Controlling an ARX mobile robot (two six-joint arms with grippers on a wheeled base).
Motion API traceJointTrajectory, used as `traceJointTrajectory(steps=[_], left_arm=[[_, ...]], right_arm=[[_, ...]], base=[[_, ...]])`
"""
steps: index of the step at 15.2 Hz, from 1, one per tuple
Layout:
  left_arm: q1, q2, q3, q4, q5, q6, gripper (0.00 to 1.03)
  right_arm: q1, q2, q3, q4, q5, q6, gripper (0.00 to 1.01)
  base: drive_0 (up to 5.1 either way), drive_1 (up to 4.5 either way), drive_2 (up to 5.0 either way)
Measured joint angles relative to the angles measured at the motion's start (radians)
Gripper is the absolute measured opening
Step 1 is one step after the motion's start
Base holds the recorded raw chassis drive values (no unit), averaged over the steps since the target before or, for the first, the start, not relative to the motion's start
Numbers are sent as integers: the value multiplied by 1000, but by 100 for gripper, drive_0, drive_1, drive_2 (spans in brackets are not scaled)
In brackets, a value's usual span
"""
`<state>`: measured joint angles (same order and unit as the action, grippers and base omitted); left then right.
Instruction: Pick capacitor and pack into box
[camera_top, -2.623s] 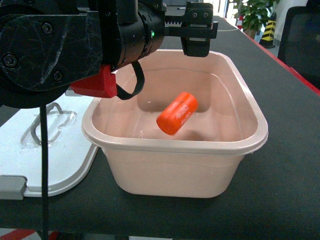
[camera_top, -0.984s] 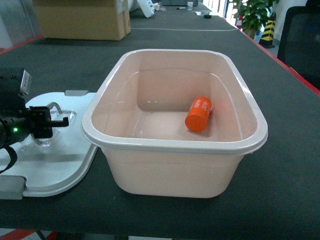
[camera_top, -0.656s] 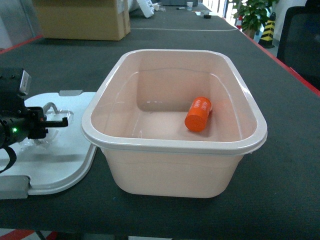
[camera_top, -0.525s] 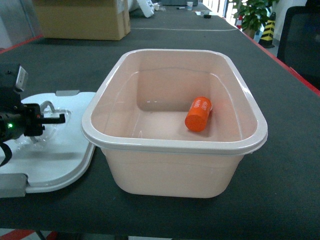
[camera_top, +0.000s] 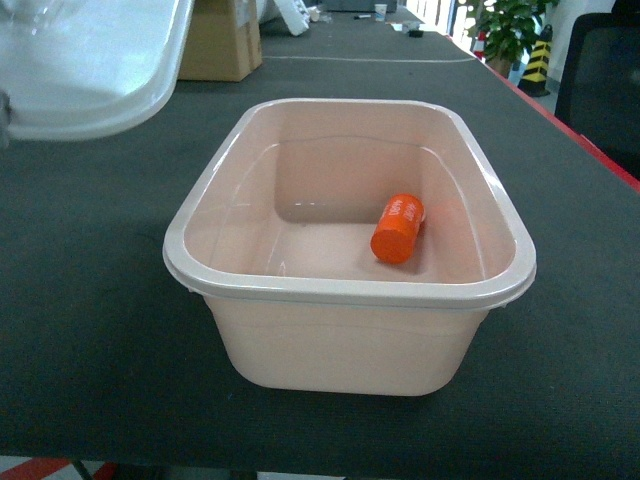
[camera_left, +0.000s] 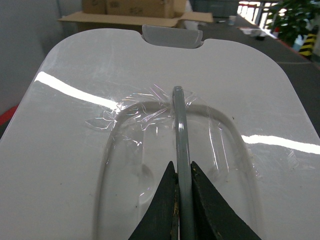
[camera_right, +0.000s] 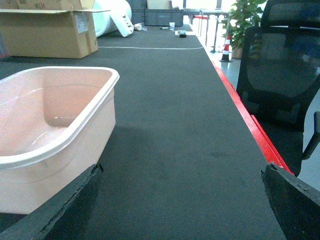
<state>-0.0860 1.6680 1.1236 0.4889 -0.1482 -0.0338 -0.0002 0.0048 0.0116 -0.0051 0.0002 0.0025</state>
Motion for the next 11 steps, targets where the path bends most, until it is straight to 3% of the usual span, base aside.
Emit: traceJointTrajectory(steps=[2,4,5,11], left_arm=[[-144,-28,50,-113,-76,-19,2],[-306,12,72,-199,-191,-42,2],[-354,34,89,-214,-216,-54,2],[-472,97,145,-241,-269,-99,2]], right_arm=[[0,0,0,0,0,0,98],[0,0,0,0,0,0,98],[0,0,0,0,0,0,98],[0,0,0,0,0,0,98]], base=[[0,0,0],[0,0,0],[0,0,0],[0,0,0]])
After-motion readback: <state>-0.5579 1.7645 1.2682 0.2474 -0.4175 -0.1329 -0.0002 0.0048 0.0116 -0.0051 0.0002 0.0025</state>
